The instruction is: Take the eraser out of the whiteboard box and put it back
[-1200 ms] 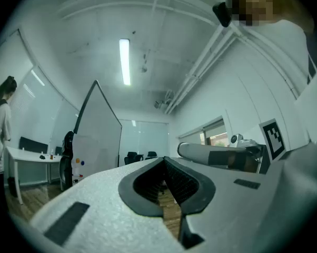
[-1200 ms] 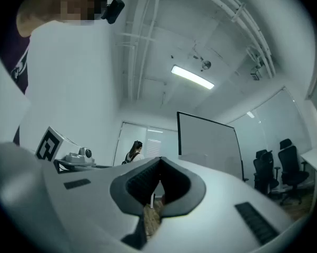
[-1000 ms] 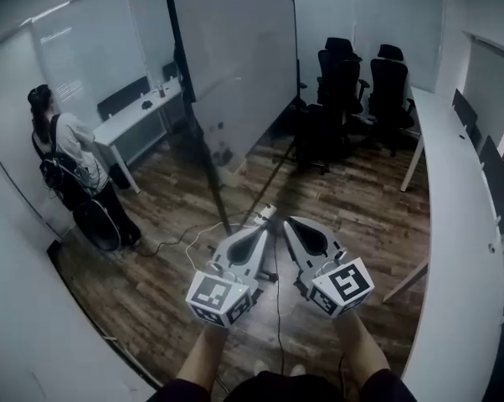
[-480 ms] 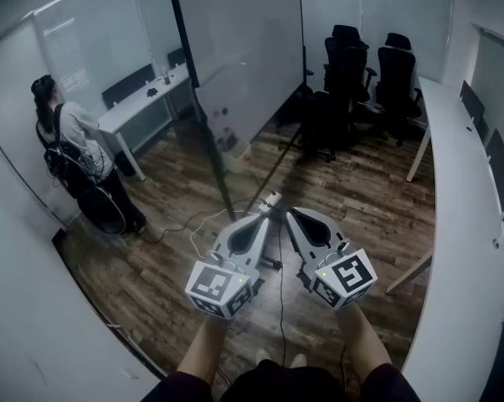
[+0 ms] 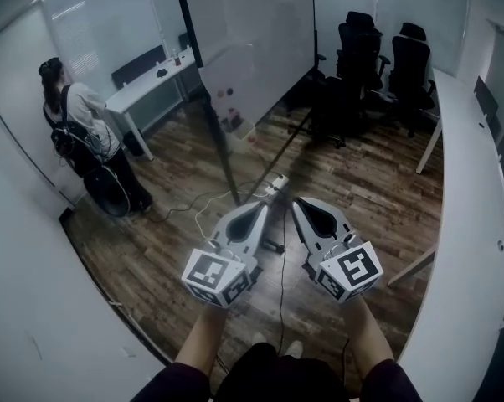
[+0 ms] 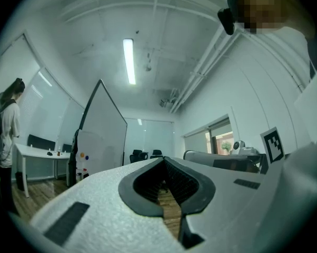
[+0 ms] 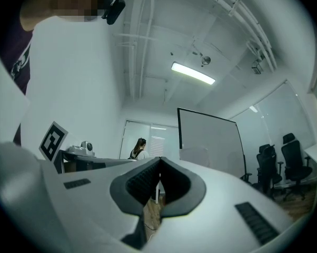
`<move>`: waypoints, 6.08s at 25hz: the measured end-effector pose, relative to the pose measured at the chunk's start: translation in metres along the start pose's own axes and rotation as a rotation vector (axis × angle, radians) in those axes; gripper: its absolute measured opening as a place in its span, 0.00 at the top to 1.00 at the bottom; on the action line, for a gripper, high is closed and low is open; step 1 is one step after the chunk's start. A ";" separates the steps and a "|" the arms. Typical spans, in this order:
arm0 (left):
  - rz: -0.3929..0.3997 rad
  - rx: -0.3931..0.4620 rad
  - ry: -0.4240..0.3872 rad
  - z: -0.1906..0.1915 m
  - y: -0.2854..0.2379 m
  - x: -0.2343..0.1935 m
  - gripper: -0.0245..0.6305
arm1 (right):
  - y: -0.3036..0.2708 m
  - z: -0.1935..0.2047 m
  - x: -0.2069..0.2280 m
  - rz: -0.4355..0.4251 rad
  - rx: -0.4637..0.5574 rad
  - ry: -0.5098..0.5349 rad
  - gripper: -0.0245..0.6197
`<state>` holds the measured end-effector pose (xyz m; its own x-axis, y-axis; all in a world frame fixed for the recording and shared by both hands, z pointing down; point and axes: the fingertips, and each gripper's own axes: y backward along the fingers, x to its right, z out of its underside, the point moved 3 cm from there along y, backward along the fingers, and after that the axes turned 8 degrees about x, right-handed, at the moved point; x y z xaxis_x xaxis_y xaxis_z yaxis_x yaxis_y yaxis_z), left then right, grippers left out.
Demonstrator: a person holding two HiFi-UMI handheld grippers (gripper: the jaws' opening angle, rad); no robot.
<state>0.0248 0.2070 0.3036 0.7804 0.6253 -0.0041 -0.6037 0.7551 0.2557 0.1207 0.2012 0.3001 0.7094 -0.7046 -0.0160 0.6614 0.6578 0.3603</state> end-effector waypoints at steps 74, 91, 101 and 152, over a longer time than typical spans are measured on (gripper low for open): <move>-0.131 -0.085 0.063 0.127 -0.212 -0.283 0.96 | -0.280 0.189 0.199 -0.142 -0.130 -0.090 0.95; -0.211 -0.116 0.054 0.146 -0.214 -0.357 0.96 | -0.348 0.234 0.212 -0.172 -0.135 -0.138 0.95; -0.239 -0.155 0.054 0.176 -0.216 -0.403 0.96 | -0.396 0.275 0.227 -0.147 -0.201 -0.113 0.95; -0.288 -0.102 0.114 0.192 -0.215 -0.461 0.96 | -0.493 0.347 0.248 -0.229 -0.382 -0.018 0.60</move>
<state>-0.1734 -0.2817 0.4364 0.9018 0.3966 -0.1719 -0.3783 0.9165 0.1303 -0.1143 -0.3901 0.4423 0.5322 -0.8458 -0.0372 0.8458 0.5331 -0.0215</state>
